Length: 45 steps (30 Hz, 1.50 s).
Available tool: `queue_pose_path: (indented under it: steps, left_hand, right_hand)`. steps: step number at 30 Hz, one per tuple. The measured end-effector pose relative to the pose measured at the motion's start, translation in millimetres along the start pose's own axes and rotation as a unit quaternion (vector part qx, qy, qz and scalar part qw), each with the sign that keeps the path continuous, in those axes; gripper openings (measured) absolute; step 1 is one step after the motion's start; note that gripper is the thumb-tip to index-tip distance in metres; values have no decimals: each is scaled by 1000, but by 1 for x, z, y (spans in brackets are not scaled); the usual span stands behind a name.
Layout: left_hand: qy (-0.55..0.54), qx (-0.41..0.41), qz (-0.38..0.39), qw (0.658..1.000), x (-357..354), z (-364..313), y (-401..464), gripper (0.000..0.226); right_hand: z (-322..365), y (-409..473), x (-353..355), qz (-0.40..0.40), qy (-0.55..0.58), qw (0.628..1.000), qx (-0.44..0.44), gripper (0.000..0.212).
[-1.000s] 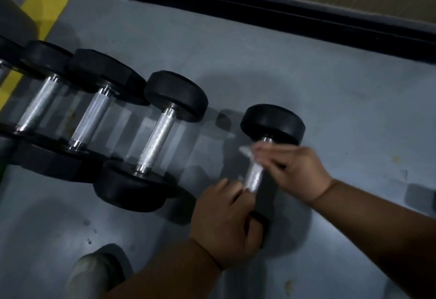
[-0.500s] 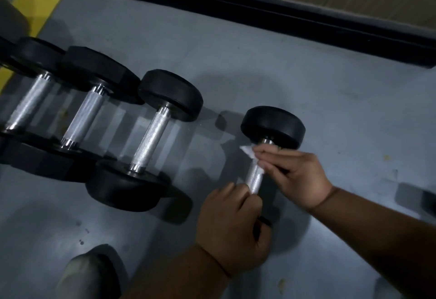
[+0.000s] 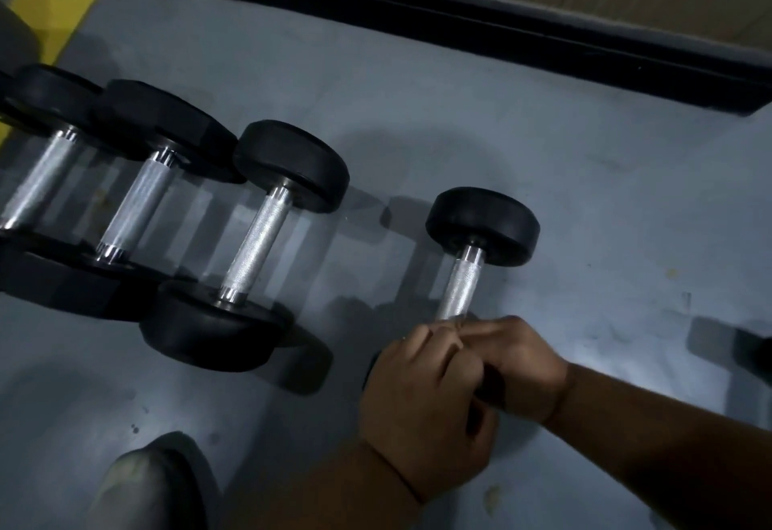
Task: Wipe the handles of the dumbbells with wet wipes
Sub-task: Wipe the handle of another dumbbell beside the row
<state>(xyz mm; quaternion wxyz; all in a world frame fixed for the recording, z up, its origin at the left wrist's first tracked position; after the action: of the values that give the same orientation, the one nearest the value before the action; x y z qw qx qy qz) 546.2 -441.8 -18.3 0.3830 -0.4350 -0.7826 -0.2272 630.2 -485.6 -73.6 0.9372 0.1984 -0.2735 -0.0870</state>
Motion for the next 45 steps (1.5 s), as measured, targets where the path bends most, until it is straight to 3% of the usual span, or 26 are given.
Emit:
queue_pose_path:
  steps: [2, 4, 6, 8, 10, 13, 15, 20, 26, 28, 32, 38, 39, 43, 45]
  left_hand:
    - [-14, -1, -2, 1000, 1, 0, 1, 14]
    - [-40, 21, -4, 999, 4, 4, 3, 18]
    - [-58, 106, -24, 992, 7, 23, 5, 19]
    - [-55, 247, -66, 965, 11, 53, 1, 18]
    - [-56, 322, -94, 940, 10, 68, -6, 19]
    - [-50, 266, -110, 956, 6, 50, -9, 17]
    - [-36, 240, -114, 963, 2, 36, -10, 14]
    - [-9, 215, -109, 970, -12, 11, -16, 11]
    - [-7, 203, -117, 972, -11, 12, -15, 13]
    - [-12, 204, -113, 972, -11, 13, -15, 12]
    - [-12, 194, -98, 976, -12, 9, -15, 10]
    - [-20, 187, -95, 978, -12, 12, -14, 11]
    - [-18, 187, -93, 978, -12, 12, -13, 10]
    - [-1, 189, -79, 979, -12, 9, -14, 9]
    - [-5, 184, -73, 980, -13, 9, -14, 9]
  right_hand:
    - [-3, 2, -1, 28, 2, 1000, -4, 15]
    - [-10, 9, 18, -11, -68, 998, -10, 19]
    - [-17, 11, 40, -71, -122, 990, -21, 18]
    - [-20, 9, 46, -117, -127, 984, -47, 16]
    - [-16, 0, 33, -111, -113, 985, -66, 15]
    - [4, -8, 5, -7, -50, 999, -16, 13]
    - [1, -3, 13, 20, -74, 997, 3, 14]
    - [-26, -4, 62, -137, -163, 974, -80, 18]
    - [2, -23, 15, 43, -67, 997, -10, 20]
    - [-5, -13, 31, 15, -120, 993, 1, 21]
    - [-19, -14, 72, -133, -178, 972, -73, 21]
    - [11, -23, 15, 41, -75, 996, 21, 19]
    - [5, -18, 22, 38, -100, 994, 24, 20]
    - [-22, -8, 72, -118, -159, 978, -61, 22]
    - [-13, -14, 60, -100, -145, 982, -61, 22]
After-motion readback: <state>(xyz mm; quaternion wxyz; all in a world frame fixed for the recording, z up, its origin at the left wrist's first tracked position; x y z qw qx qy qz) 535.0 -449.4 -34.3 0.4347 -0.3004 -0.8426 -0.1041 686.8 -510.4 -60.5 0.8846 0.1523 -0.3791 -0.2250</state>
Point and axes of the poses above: each hand's wrist, its own y-axis towards the middle knuckle, its own x-axis out of the back of the hand, z = x × y, the point moved 8 cm from there along y, towards the middle knuckle, and after that the axes turned 13 degrees about x, right-handed, at the moved point
